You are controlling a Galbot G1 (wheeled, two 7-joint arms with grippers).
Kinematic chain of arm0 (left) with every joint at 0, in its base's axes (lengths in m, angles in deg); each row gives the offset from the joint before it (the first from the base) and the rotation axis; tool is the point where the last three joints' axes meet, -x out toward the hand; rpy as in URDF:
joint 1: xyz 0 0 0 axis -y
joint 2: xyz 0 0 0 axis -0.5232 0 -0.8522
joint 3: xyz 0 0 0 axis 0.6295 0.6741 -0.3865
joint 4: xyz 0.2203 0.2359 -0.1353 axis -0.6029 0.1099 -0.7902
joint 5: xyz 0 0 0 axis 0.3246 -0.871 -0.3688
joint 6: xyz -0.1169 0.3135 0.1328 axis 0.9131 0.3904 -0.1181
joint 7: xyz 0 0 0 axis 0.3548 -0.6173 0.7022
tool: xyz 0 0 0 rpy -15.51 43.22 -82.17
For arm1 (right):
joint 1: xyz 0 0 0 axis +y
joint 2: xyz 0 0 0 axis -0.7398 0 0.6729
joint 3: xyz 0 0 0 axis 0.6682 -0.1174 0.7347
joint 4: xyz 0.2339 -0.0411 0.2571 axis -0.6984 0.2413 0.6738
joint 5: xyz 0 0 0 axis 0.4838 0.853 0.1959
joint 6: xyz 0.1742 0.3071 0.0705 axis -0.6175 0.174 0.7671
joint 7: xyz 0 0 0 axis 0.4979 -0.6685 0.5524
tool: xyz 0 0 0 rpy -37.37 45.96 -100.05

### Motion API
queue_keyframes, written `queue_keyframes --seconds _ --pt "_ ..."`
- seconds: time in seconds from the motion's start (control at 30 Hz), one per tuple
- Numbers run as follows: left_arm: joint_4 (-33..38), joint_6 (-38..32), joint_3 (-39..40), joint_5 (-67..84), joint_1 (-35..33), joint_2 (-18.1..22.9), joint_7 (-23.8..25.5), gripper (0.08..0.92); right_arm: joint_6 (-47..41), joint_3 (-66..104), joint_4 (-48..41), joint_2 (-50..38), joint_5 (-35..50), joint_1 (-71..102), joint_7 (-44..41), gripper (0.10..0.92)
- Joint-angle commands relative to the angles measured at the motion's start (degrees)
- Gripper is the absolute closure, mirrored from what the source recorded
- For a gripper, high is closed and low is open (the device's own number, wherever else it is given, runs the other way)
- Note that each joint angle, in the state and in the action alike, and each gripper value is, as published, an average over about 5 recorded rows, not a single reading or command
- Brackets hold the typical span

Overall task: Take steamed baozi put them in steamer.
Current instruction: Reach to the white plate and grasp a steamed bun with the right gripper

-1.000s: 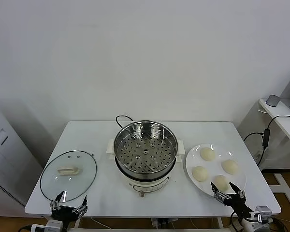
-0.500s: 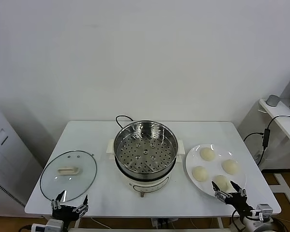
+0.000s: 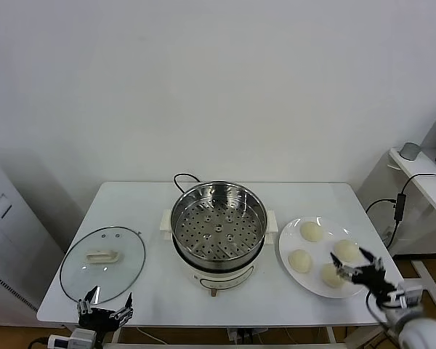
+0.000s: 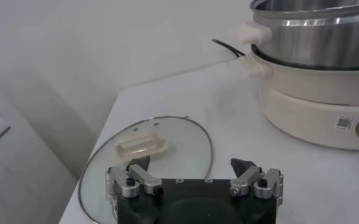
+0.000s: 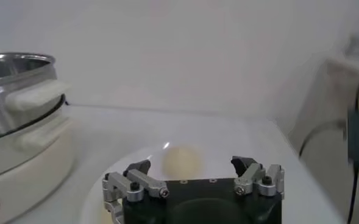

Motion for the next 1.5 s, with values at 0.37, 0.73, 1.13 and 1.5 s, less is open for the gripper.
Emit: queue_keyframes --seconds 0.37,0.73,1.13,1.5 --pt "1.1 0.3 0.4 -0.2 1.9 0.5 -0.1 0.177 11.9 -31.7 -25.6 -19.5 -49.0 -60.2 -60.5 0.203" --pt "1.3 0.6 -0.4 -0.1 1.6 0.9 0.0 0.177 18.3 -58.7 -36.2 -13.2 -54.2 -77.8 -65.0 0.203" --pt "0.8 0.6 -1.2 0.1 1.5 1.6 -0.1 0.177 20.4 -55.1 -45.0 -1.4 -58.2 -74.4 -64.3 0.203" --pt "0.7 0.6 -1.6 0.1 1.6 1.6 0.0 0.177 20.2 -52.0 -47.7 2.7 -62.5 -70.7 -58.3 0.203"
